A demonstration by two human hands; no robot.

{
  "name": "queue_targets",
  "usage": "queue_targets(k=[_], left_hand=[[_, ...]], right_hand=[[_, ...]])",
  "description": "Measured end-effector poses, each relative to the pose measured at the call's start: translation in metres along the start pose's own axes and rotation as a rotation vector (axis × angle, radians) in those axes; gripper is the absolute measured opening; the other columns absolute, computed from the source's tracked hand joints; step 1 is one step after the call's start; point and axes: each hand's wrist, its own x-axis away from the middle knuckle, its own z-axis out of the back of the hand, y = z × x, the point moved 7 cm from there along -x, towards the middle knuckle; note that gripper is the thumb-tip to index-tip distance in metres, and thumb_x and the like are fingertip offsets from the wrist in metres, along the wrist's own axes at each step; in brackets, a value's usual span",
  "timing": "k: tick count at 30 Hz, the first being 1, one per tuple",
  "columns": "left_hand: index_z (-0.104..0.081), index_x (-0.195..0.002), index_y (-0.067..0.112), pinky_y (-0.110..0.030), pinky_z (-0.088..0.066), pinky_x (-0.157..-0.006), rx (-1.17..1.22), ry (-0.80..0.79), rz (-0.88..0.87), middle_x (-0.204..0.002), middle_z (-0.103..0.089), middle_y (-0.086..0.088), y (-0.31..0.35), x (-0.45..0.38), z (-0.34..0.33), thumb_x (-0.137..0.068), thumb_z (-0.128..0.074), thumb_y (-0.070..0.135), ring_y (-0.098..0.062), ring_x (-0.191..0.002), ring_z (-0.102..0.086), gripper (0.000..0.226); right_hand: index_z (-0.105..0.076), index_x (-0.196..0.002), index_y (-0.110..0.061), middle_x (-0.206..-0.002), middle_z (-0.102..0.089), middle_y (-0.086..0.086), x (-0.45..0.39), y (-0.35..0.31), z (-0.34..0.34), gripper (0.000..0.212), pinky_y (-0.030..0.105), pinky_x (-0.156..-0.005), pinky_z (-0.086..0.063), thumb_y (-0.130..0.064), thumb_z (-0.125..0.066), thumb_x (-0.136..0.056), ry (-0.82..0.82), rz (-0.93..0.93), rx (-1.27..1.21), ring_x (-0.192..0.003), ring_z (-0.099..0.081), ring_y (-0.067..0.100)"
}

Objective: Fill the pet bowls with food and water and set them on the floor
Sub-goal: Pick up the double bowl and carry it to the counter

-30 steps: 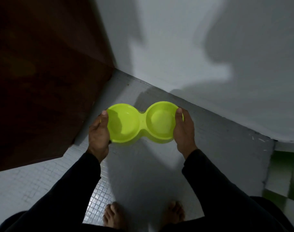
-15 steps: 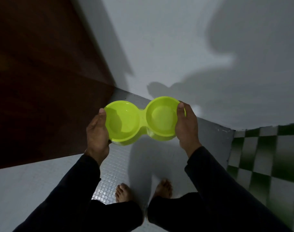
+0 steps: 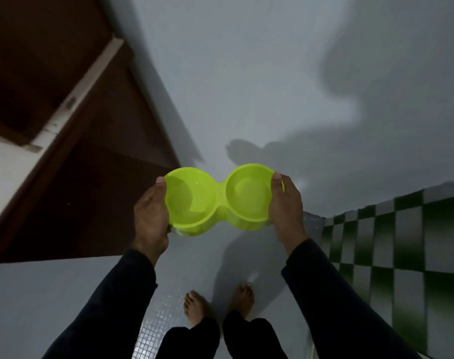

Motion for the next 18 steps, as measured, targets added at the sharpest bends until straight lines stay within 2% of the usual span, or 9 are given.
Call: queue_targets(k=[2, 3, 6, 7, 9, 12, 15, 18], left_hand=[[-0.078, -0.116, 0.024, -0.053, -0.056, -0.1, 0.025, -0.024, -0.012, -0.118, -0.077, -0.002, 0.026, 0.016, -0.006, -0.096, -0.067, 0.048, -0.029, -0.116, -0.07, 0.033], [-0.079, -0.112, 0.022, -0.051, -0.058, -0.097, 0.028, -0.028, -0.021, -0.115, -0.078, -0.004, 0.038, 0.022, -0.009, -0.096, -0.068, 0.048, -0.03, -0.114, -0.071, 0.033], [-0.082, -0.091, 0.028, -0.031, -0.062, -0.072, 0.004, -0.034, -0.052, -0.102, -0.08, 0.001, 0.07, 0.036, -0.021, -0.096, -0.068, 0.047, -0.022, -0.101, -0.076, 0.024], [-0.082, -0.087, 0.028, -0.032, -0.062, -0.074, -0.001, -0.029, -0.056, -0.099, -0.08, 0.003, 0.081, 0.04, -0.025, -0.095, -0.069, 0.047, -0.021, -0.1, -0.076, 0.025], [-0.082, -0.081, 0.028, -0.041, -0.061, -0.088, -0.011, -0.033, -0.07, -0.095, -0.08, 0.006, 0.101, 0.047, -0.036, -0.094, -0.07, 0.048, -0.019, -0.098, -0.076, 0.027], [-0.081, -0.078, 0.027, -0.049, -0.058, -0.099, -0.034, -0.057, -0.128, -0.093, -0.08, 0.007, 0.133, 0.058, -0.055, -0.095, -0.069, 0.047, -0.018, -0.102, -0.075, 0.029], [-0.079, -0.081, 0.025, -0.044, -0.057, -0.098, -0.043, -0.073, -0.197, -0.098, -0.079, 0.007, 0.162, 0.071, -0.077, -0.096, -0.068, 0.046, -0.015, -0.103, -0.074, 0.029], [-0.077, -0.102, 0.018, -0.041, -0.058, -0.095, -0.018, -0.112, -0.209, -0.113, -0.077, -0.005, 0.186, 0.081, -0.099, -0.097, -0.067, 0.048, -0.017, -0.102, -0.073, 0.032]], right_hand=[[-0.066, -0.118, -0.029, -0.12, -0.068, 0.004, 0.011, -0.028, 0.016, 0.03, 0.036, -0.09, -0.048, -0.045, -0.043, -0.106, 0.017, 0.01, -0.004, -0.108, -0.06, 0.025], [-0.066, -0.118, -0.029, -0.12, -0.067, 0.004, 0.015, -0.04, 0.024, 0.03, 0.036, -0.089, -0.048, -0.045, -0.043, -0.106, 0.025, 0.019, -0.007, -0.108, -0.06, 0.025], [-0.066, -0.119, -0.028, -0.121, -0.067, 0.004, 0.022, -0.073, 0.047, 0.03, 0.034, -0.087, -0.045, -0.044, -0.043, -0.106, 0.055, 0.054, -0.005, -0.108, -0.059, 0.024], [-0.065, -0.119, -0.029, -0.121, -0.067, 0.003, 0.023, -0.083, 0.055, 0.03, 0.033, -0.085, -0.044, -0.044, -0.042, -0.106, 0.063, 0.07, -0.001, -0.106, -0.058, 0.023], [-0.065, -0.118, -0.03, -0.119, -0.066, 0.001, 0.023, -0.104, 0.069, 0.03, 0.032, -0.084, -0.041, -0.044, -0.042, -0.106, 0.082, 0.096, -0.004, -0.103, -0.056, 0.021], [-0.065, -0.116, -0.034, -0.112, -0.062, -0.004, 0.019, -0.131, 0.089, 0.029, 0.034, -0.088, -0.043, -0.049, -0.042, -0.105, 0.104, 0.093, -0.067, -0.106, -0.056, 0.022], [-0.062, -0.108, -0.042, -0.111, -0.06, -0.007, 0.016, -0.155, 0.11, 0.023, 0.034, -0.089, -0.043, -0.052, -0.043, -0.103, 0.122, 0.097, -0.108, -0.106, -0.056, 0.022], [-0.062, -0.107, -0.041, -0.113, -0.06, -0.006, 0.012, -0.176, 0.134, 0.022, 0.034, -0.091, -0.044, -0.053, -0.043, -0.103, 0.147, 0.121, -0.144, -0.108, -0.056, 0.022]])
